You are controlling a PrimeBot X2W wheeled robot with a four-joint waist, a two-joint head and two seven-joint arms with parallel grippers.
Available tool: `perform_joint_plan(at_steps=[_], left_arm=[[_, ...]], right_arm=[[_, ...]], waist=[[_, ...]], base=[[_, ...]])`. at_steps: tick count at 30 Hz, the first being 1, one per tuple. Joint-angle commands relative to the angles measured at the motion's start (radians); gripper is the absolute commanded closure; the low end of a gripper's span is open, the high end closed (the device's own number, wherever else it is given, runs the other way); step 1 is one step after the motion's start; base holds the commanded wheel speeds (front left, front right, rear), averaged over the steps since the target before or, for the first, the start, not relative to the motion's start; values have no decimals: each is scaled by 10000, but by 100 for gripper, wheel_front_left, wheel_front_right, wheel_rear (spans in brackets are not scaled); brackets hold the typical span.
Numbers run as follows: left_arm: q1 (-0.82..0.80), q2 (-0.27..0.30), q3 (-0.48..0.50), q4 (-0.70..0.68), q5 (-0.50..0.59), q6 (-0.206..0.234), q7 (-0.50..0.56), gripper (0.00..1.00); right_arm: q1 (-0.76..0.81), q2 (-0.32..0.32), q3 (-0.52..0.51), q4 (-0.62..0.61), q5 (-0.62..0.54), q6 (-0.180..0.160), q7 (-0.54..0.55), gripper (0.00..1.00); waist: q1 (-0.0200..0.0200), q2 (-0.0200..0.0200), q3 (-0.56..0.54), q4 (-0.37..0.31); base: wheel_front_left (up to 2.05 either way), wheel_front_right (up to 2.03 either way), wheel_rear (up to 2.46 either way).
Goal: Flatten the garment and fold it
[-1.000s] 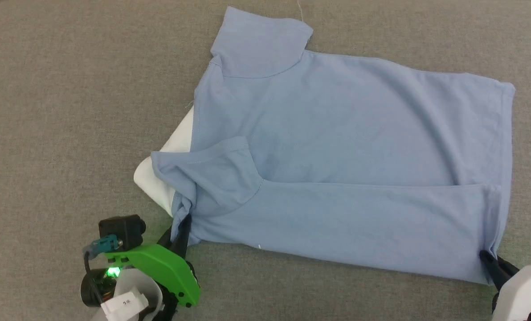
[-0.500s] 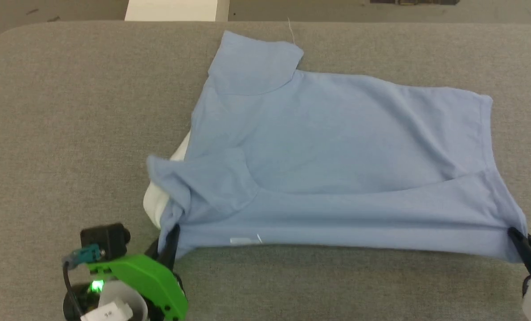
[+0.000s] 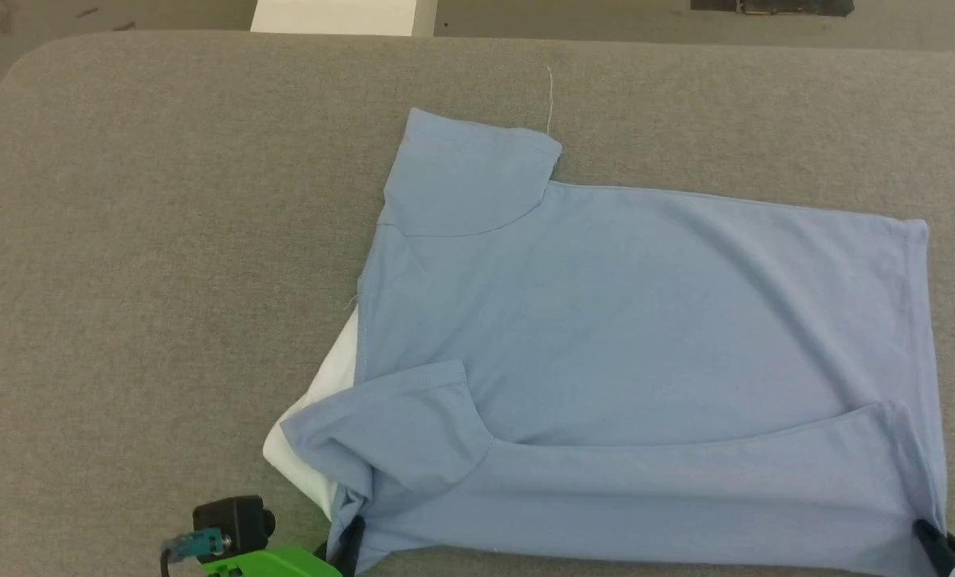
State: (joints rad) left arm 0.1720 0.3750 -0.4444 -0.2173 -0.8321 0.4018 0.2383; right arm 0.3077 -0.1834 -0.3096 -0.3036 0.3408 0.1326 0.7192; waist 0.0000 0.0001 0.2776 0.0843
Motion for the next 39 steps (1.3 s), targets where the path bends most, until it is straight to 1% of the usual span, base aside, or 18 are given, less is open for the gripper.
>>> perform_joint_plan(at_steps=[1, 4, 5, 6, 7, 8, 9, 10, 11, 16, 17, 20, 23, 26, 29, 31, 36, 39], left_arm=[[-95, -90, 10, 240, -48, -96, -123, 100], [-433, -245, 33, 722, -75, -347, -335, 100], [-519, -263, 38, 844, -73, -408, -376, 100], [-609, -281, 44, 969, -87, -478, -405, 83], [-667, -296, 67, 1038, -91, -526, -460, 61], [-710, -308, 103, 1113, -106, -565, -518, 51], [-719, -303, 124, 1161, -125, -594, -538, 42], [-706, -294, 173, 1196, -156, -618, -583, 37], [-680, -280, 227, 1204, -170, -626, -645, 0], [-131, -169, 1088, 598, -182, -328, -1620, 0], [-10, -8, 1532, 102, 60, -126, -2172, 0], [-107, 203, 1870, -471, 397, 8, -2620, 0], [-469, 401, 2014, -1012, 766, -2, -2933, 0], [-1065, 447, 2060, -1408, 1045, -159, -3267, 0], [-2050, 648, 2027, -1572, 1571, -446, -3638, 0], [-2837, 887, 1892, -1482, 1984, -604, -3585, 0], [-5378, 1370, 1341, -813, 2534, -1270, -2602, 0], [-7194, 1592, 1083, -40, 2650, -1885, -1902, 0]], right_arm=[[26, 39, 46, 115, -77, -19, -116, 100], [-119, 31, 185, 344, -115, -19, -352, 100], [-157, -1, 245, 389, -120, -19, -421, 93], [-202, -48, 303, 441, -118, -19, -517, 53], [-232, -74, 335, 489, -104, -19, -575, 35], [-264, -117, 387, 528, -65, -19, -642, 14], [-293, -153, 415, 538, -31, -19, -720, 0], [-326, -202, 441, 544, 9, -19, -815, 0], [-340, -241, 474, 546, 53, -19, -860, 0], [-479, -296, 422, 37, 469, -19, -1350, 0], [-576, -283, 271, -347, 480, -19, -1686, 0], [-800, -324, 173, -707, 276, -19, -2193, 0], [-1224, -273, 24, -958, -221, -19, -3046, 0], [-1756, 47, -210, -1043, -767, -19, -4050, 0], [-2269, 465, -318, -1057, -1289, -19, -4921, 0], [-2525, 608, -239, -1040, -1540, -19, -5284, 0], [-3008, 739, 76, -961, -1885, -19, -5643, 0], [-3303, 752, 257, -925, -1977, -19, -5731, 0]], waist=[[0, -1, -57, 56], [0, -1, -149, 123], [0, -1, -181, 135], [0, -1, -219, 144], [0, -1, -250, 147], [0, -1, -297, 150], [0, -1, -331, 149], [0, -1, -371, 145], [0, -1, -405, 138], [0, -1, -555, 68], [0, -1, -523, 55], [0, -1, -419, 27], [0, -1, -246, -23], [0, -1, -41, -79], [0, -1, 274, -144], [0, -1, 524, -194], [0, -1, 1293, -320], [0, -1, 1837, -461]], base=[[0, 0, 0], [0, 0, 0], [0, 0, 0], [0, 0, 0], [0, 0, 0], [0, 0, 0], [0, 0, 0], [0, 0, 0], [0, 0, 0], [0, 0, 0], [0, 0, 0], [0, 0, 0], [0, 0, 0], [0, 0, 0], [0, 0, 0], [0, 0, 0], [0, 0, 0], [0, 0, 0]])
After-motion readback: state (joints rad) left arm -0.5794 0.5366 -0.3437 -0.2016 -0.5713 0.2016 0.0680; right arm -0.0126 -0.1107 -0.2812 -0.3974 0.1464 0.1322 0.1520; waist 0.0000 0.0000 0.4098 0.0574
